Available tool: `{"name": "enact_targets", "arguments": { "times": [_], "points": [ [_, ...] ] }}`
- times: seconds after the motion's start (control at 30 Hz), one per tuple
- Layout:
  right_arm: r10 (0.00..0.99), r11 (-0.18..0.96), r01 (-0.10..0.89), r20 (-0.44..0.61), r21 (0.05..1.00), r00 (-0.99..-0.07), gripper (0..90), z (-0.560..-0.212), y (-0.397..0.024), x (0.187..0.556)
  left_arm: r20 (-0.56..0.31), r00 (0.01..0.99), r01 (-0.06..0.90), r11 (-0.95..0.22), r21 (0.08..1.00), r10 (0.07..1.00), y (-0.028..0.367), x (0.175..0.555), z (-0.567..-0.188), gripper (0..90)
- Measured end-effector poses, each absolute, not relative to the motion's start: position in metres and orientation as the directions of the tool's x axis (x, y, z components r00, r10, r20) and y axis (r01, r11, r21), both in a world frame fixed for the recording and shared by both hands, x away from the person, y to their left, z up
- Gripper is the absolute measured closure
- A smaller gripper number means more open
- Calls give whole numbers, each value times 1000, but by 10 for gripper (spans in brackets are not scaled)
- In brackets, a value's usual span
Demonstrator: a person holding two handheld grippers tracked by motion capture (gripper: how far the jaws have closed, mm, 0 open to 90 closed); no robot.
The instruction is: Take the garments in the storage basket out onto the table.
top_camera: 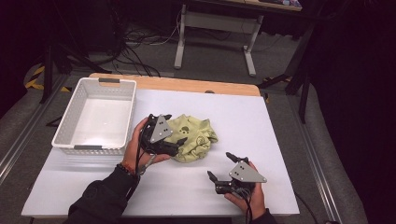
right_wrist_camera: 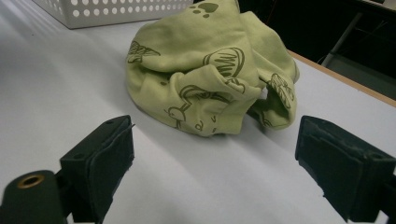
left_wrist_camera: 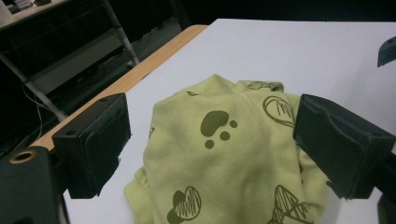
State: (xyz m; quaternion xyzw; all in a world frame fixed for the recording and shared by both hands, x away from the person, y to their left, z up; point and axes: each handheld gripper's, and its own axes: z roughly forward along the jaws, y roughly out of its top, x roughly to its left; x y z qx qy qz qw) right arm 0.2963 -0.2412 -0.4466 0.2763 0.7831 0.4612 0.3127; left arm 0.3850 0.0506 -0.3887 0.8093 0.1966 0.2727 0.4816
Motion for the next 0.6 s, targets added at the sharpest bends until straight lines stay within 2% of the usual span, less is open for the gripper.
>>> {"name": "enact_targets", "arguments": {
  "times": [0.6],
  "points": [
    [717, 419, 123, -245, 900, -653, 124, -445, -241, 294, 287, 758, 33, -474, 880, 586, 59, 369, -397, 104]
  ]
}}
